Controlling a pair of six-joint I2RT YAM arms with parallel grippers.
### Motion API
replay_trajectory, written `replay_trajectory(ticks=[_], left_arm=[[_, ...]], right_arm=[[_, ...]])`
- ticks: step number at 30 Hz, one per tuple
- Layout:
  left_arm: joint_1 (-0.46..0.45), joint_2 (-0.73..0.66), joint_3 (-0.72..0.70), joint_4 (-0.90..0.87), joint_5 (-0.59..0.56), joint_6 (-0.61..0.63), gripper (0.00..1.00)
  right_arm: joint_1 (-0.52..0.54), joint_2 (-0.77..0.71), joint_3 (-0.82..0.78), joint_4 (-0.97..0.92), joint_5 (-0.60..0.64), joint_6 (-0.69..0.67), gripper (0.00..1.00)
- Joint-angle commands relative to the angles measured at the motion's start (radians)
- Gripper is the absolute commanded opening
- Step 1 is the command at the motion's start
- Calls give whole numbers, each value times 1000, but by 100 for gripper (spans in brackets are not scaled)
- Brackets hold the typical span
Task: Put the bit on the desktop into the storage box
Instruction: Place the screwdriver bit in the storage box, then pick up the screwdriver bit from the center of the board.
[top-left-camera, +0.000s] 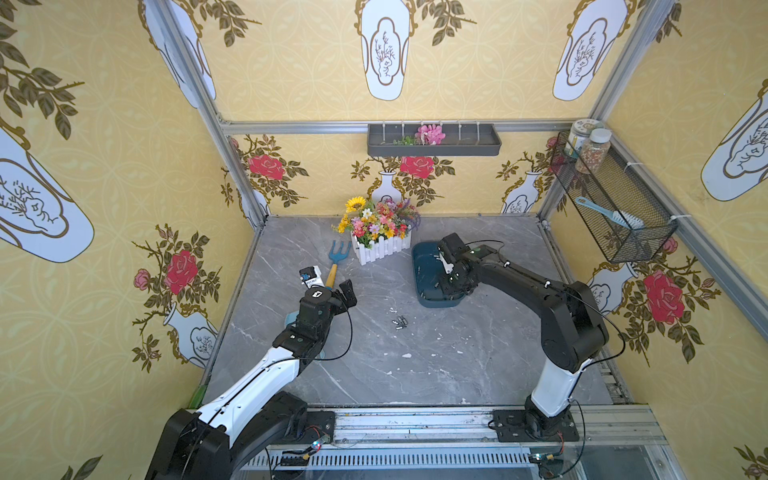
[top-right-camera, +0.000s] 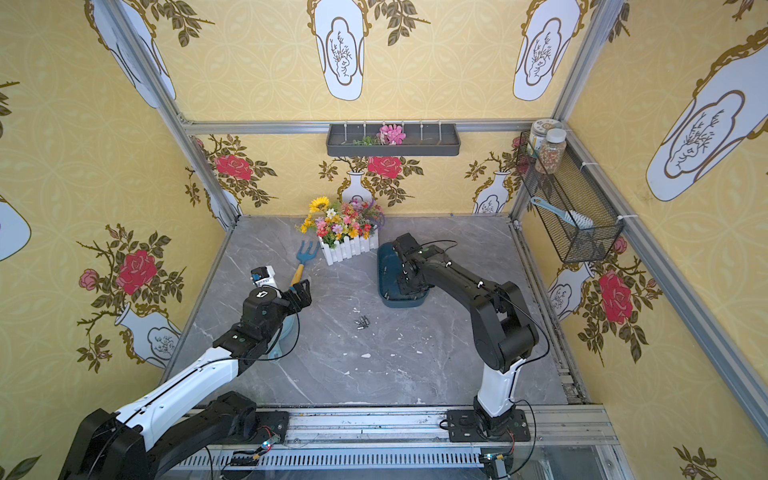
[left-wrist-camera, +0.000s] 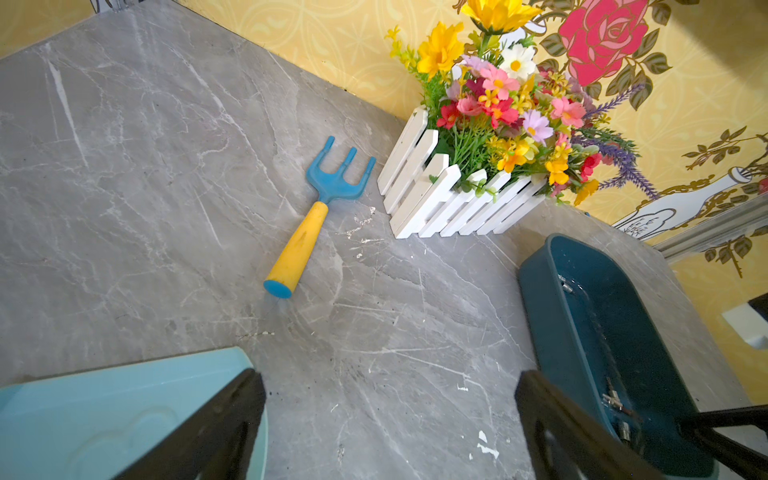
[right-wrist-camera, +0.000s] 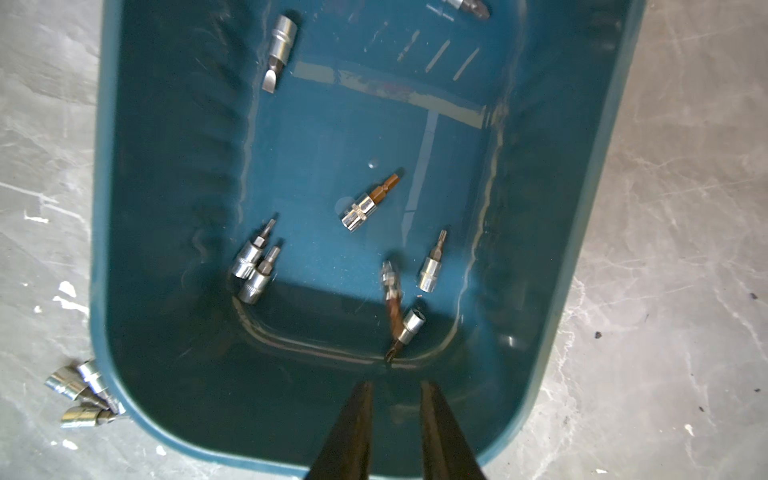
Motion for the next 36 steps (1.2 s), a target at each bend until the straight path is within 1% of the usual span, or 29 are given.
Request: replay_trajectory(ticks=[1, 5, 7, 12, 15, 18, 21, 22, 23, 25, 27, 30, 36], left_arm=[[2, 3, 11, -8, 5, 15, 100], [1, 9, 28, -26, 33, 32, 100], [2, 12, 34, -28, 62, 48, 100], [1, 30, 40, -32, 149, 79, 100], [0, 49, 47, -38, 225, 97, 100], [-9, 78, 64, -59, 300, 112, 97], [-27, 116, 97, -105, 328, 131, 92], [-65, 133, 115, -131, 334, 144, 89], [-80, 150, 129, -152, 334, 153, 87], [-124, 193, 167, -211, 316, 181, 82], [-164, 236, 204, -261, 295, 204, 77], [-213, 306, 254, -313, 286, 231, 72], [-300, 426, 342, -392, 271, 279, 65]], right_arm=[[-1, -23, -1, 6, 18, 1, 30], [0, -51, -9, 2, 29, 0, 32], [-1, -72, -18, 2, 35, -1, 35], [-8, -130, -54, -1, 66, -2, 46], [-19, -172, -83, 2, 82, -3, 54], [-42, -225, -119, 11, 89, -9, 58], [-74, -275, -148, 19, 84, -15, 65], [-87, -296, -163, 25, 82, -17, 68], [-101, -314, -173, 30, 78, -19, 70], [-141, -358, -206, 51, 58, -19, 77], [-187, -398, -237, 73, 20, -16, 83], [-268, -450, -285, 110, -61, -7, 86], [-416, -526, -378, 187, -218, 28, 99]])
